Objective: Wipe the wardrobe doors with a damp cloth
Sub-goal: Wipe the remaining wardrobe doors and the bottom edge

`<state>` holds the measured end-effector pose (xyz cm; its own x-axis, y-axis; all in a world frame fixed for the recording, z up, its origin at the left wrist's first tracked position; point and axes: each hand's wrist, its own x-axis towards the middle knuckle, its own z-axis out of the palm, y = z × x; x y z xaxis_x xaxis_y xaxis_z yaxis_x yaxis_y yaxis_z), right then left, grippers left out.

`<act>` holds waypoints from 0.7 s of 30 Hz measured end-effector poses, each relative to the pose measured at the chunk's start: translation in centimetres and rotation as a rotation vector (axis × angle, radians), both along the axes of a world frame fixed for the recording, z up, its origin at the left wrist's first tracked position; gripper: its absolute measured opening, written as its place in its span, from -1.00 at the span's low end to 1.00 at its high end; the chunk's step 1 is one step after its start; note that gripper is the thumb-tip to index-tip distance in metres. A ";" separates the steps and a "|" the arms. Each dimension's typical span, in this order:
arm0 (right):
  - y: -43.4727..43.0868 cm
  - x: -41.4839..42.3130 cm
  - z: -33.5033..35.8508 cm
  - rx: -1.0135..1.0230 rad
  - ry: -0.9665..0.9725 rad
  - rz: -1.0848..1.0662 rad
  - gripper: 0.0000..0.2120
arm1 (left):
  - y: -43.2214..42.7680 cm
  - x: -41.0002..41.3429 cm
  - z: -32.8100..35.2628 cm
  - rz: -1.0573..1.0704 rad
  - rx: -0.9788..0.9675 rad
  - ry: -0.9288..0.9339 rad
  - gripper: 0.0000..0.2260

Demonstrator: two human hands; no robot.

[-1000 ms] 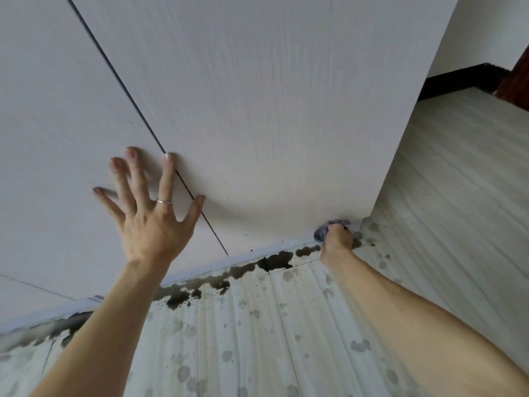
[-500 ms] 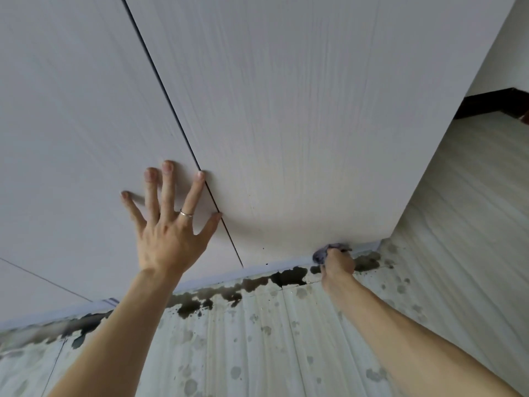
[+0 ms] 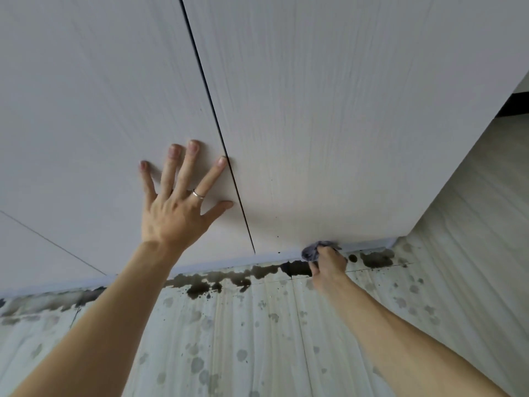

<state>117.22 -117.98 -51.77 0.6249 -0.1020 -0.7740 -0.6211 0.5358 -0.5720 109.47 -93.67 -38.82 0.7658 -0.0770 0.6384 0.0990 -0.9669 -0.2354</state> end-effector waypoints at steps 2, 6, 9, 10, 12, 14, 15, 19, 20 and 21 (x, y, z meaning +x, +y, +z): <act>-1.4 1.0 -0.1 -0.037 0.013 -0.105 -0.94 | 0.4 0.1 -0.2 -0.003 0.022 -0.017 -0.25; 1.3 -0.6 0.9 0.104 0.053 -0.048 -0.86 | 0.3 0.3 -1.0 0.000 0.025 -0.053 -0.30; 5.2 -3.0 0.9 0.198 0.066 0.097 -0.88 | 0.6 0.2 -1.1 -0.013 0.028 -0.055 -0.29; 6.0 -3.4 1.0 0.200 0.071 0.109 -0.89 | 0.7 0.3 -1.0 -0.014 0.032 -0.056 -0.29; 6.4 -3.8 1.2 0.169 0.084 0.114 -0.87 | 0.7 0.2 -0.9 -0.016 0.040 -0.051 -0.30; 6.0 -3.8 1.5 0.140 0.075 0.132 -0.87 | 0.8 0.2 -1.1 -0.014 0.053 -0.065 -0.31; 5.6 -3.8 1.8 0.137 0.063 0.129 -0.86 | 0.9 0.2 -1.2 -0.010 0.058 -0.073 -0.31; 5.1 -4.0 5.4 0.141 -0.070 0.115 -0.73 | 0.9 0.3 -1.2 -0.009 0.078 -0.083 -0.30; 5.4 -4.1 6.5 0.135 -0.122 0.113 -0.71 | 0.9 0.4 -1.2 -0.003 0.090 -0.089 -0.30; 5.7 -4.0 7.8 0.115 -0.186 0.108 -0.71 | 0.8 0.3 -1.1 0.006 0.101 -0.098 -0.30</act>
<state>113.18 -112.26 -44.00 0.7603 0.0556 -0.6472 -0.5680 0.5404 -0.6208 109.76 -92.84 -39.97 0.7005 -0.1404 0.6997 0.1319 -0.9381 -0.3204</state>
